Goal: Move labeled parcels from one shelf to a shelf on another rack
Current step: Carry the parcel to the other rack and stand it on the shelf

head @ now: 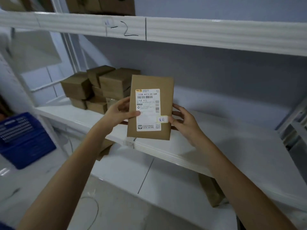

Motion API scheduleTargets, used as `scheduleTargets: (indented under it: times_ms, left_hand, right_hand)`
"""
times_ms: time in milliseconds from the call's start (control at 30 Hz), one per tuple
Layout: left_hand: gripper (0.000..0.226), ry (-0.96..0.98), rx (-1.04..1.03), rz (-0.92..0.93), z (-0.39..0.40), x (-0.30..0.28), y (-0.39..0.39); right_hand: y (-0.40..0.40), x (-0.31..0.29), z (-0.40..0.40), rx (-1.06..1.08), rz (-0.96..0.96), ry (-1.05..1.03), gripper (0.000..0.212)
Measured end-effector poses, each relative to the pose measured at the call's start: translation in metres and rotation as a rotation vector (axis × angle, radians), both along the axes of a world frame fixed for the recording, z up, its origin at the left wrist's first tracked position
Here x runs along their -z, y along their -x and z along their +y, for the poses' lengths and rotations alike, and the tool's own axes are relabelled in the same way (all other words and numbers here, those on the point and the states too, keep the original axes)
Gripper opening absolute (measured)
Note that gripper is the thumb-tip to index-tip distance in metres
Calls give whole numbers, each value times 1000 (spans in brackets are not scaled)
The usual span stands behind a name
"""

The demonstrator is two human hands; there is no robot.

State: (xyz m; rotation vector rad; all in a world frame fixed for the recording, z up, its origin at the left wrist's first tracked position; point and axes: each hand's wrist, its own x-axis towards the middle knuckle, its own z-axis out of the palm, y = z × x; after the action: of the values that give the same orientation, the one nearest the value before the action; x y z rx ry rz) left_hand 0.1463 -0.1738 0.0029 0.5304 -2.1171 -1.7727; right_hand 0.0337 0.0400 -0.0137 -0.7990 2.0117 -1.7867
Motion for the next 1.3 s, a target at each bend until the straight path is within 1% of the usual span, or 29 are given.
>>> scheduleTargets:
  times_ms: [133, 267, 467, 567, 667, 800, 867, 967, 1067, 1300]
  left_hand:
    - [72, 44, -58, 25, -40, -15, -40]
    - [70, 158, -101, 67, -82, -36, -80]
    - [69, 271, -93, 138, -144, -82, -133]
    - [83, 314, -84, 168, -169, -113, -149]
    - [86, 384, -97, 220, -187, -154, -154]
    - [81, 450, -102, 343, -199, -212, -146]
    - [80, 487, -103, 406, -203, -237, -139]
    - [72, 525, -84, 503, -210, -263, -119]
    - [64, 500, -45, 565, -217, -278, -84]
    - [72, 410, 107, 612, -229, -287, 10]
  right_hand:
    - [-28, -12, -47, -34, 16, 19, 56]
    - [-63, -29, -89, -58, 29, 62, 58]
    - [-115, -67, -148, -63, 76, 164, 58]
    - [-133, -93, -172, -37, 156, 205, 56]
    - [-140, -128, -193, -20, 248, 238, 53]
    - [-137, -184, -211, 31, 372, 288, 58]
    - [-131, -211, -215, 45, 456, 302, 54]
    - [-115, -242, -220, 61, 573, 313, 51]
    - [-90, -261, -224, 122, 632, 313, 52]
    - [-31, -278, -220, 251, 624, 282, 52]
